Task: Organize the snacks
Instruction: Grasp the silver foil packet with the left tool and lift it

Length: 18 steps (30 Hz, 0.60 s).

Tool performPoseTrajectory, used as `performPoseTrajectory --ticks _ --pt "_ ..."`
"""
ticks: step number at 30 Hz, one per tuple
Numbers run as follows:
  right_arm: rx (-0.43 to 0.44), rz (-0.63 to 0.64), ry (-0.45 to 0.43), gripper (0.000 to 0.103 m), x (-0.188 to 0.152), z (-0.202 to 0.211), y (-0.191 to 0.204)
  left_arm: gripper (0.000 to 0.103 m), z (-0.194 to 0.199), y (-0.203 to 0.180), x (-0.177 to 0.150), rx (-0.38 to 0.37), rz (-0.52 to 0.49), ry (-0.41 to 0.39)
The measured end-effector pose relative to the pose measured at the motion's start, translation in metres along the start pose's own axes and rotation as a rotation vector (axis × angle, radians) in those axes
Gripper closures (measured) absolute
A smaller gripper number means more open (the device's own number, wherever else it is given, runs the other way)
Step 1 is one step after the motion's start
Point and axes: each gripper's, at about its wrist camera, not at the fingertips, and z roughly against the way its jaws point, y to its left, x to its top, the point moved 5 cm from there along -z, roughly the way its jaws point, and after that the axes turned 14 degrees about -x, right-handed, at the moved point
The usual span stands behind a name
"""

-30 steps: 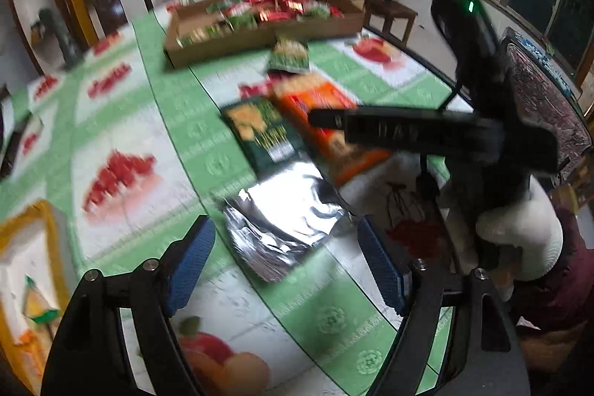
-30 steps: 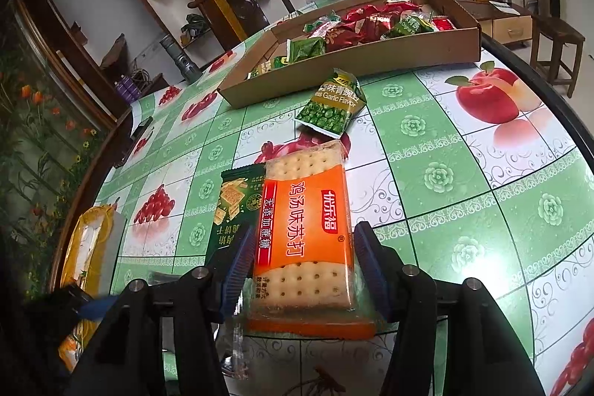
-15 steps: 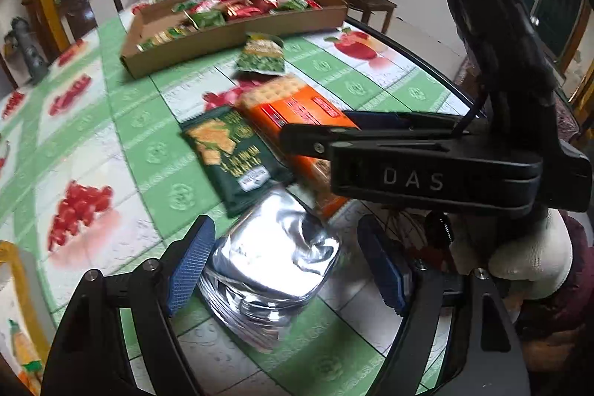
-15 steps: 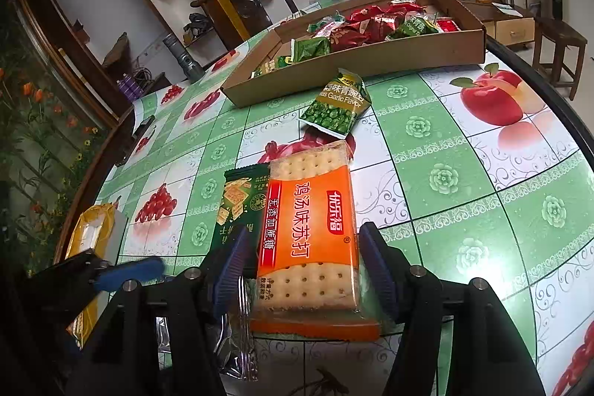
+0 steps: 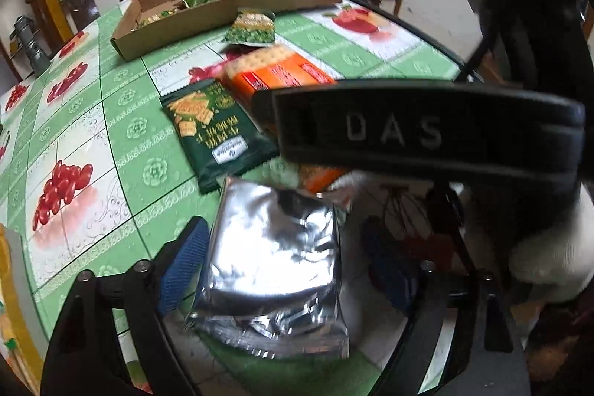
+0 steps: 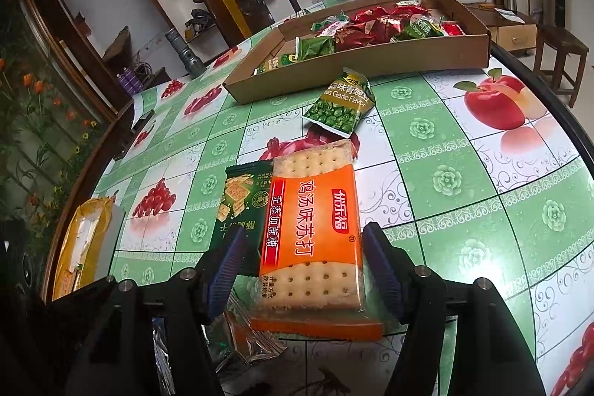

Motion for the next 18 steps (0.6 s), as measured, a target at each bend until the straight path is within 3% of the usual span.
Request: performPoseTrajectory --ticks 6,8,12,13,18 --pt "-0.011 0.017 -0.001 0.035 0.0 0.0 0.002 0.017 0.006 0.003 -0.004 0.002 0.033 -0.049" --pt "-0.015 0.022 -0.002 0.035 0.0 0.0 0.002 0.046 0.009 0.002 -0.005 0.053 0.023 -0.035" --pt "-0.044 0.053 -0.008 0.038 -0.002 0.0 0.004 0.046 0.018 0.006 -0.013 0.036 0.07 -0.044" --pt "-0.053 0.055 -0.01 0.047 -0.002 0.0 0.004 0.046 0.021 0.008 -0.017 0.033 0.082 -0.052" --pt "-0.007 0.012 -0.001 0.047 -0.002 0.002 -0.002 0.046 0.047 0.017 -0.032 -0.007 0.168 -0.13"
